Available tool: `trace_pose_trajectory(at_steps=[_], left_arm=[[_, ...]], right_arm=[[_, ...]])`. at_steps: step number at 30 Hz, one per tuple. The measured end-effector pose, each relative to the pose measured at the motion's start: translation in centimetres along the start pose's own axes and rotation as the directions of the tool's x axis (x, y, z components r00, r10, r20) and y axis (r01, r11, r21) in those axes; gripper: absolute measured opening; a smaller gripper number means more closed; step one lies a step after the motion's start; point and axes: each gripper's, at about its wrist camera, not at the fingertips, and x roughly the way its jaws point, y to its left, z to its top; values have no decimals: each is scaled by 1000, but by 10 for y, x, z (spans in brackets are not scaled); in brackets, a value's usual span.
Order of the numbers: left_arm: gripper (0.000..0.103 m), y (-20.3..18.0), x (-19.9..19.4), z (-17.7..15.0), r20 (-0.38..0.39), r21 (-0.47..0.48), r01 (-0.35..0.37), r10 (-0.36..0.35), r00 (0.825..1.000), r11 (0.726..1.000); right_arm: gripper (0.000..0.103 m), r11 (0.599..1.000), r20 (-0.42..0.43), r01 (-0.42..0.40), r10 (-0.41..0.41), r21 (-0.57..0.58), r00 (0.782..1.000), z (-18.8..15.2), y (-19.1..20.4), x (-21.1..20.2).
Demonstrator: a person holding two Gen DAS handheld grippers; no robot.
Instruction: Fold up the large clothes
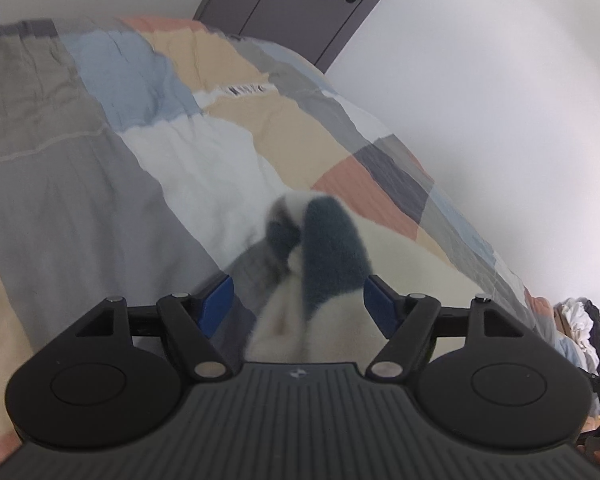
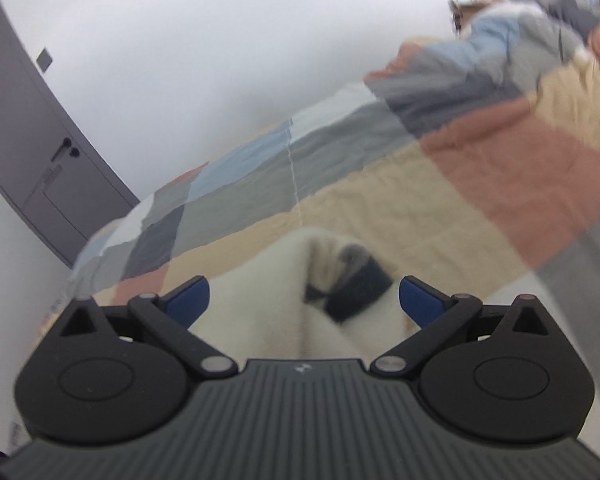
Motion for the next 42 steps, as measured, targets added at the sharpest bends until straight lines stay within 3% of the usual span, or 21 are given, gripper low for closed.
trace_pose_trajectory(at_steps=[2, 4, 5, 10, 11, 13, 15, 17, 18, 23, 29, 33, 38, 42], left_arm=[[76, -4, 7, -4, -15, -4, 17, -17, 1000, 1000], [76, -8, 11, -8, -14, 7, 12, -12, 1000, 1000], [76, -10, 12, -10, -12, 15, 8, -8, 1000, 1000], [76, -15, 18, -13, 3, 35, -10, 10, 1000, 999], [76, -16, 19, -13, 6, 40, -16, 15, 1000, 999], [68, -18, 21, -13, 11, 47, -8, 7, 1000, 999], [34, -21, 23, -12, 8, 45, 15, -16, 1000, 999], [17, -27, 22, -10, 32, 78, 6, -9, 999, 997], [15, -31, 19, -9, 58, 97, 10, -16, 998, 995], [13, -37, 2, 6, 145, 88, 111, -123, 982, 990], [14, -39, 36, 3, 68, 115, 25, -33, 997, 993], [16, -31, 50, -1, 20, 82, 21, -23, 1000, 996], [20, -24, 41, 2, 18, 19, 48, -48, 999, 999], [35, -26, 15, 0, 37, 9, 45, -45, 998, 999]], right_arm=[[101, 999, -26, -44, 44, 19, 999, -3, 0, 6], [91, 998, -60, -59, 59, 11, 996, -8, 5, 15], [76, 999, -77, -47, 46, -13, 996, -11, 9, 19], [59, 991, -91, 6, -18, -131, 996, -23, 23, 36], [48, 987, -84, 3, -17, -161, 996, -22, 27, 37], [36, 977, -77, -4, -13, -211, 997, -21, 36, 37], [25, 968, -58, -17, 2, -250, 998, -15, 42, 33], [21, 966, -30, -33, 27, -257, 999, -7, 46, 28], [19, 966, -11, -45, 43, -256, 999, -2, 47, 24], [17, 948, 70, -66, 92, -311, 993, 22, 55, 17], [17, 935, 8, 27, -26, -353, 1000, 11, 43, 66], [18, 930, -23, 34, -46, -366, 999, 0, 38, 86], [23, 940, -44, 21, -38, -342, 998, 3, 38, 77], [28, 954, -35, 14, -26, -299, 999, 6, 40, 54]])
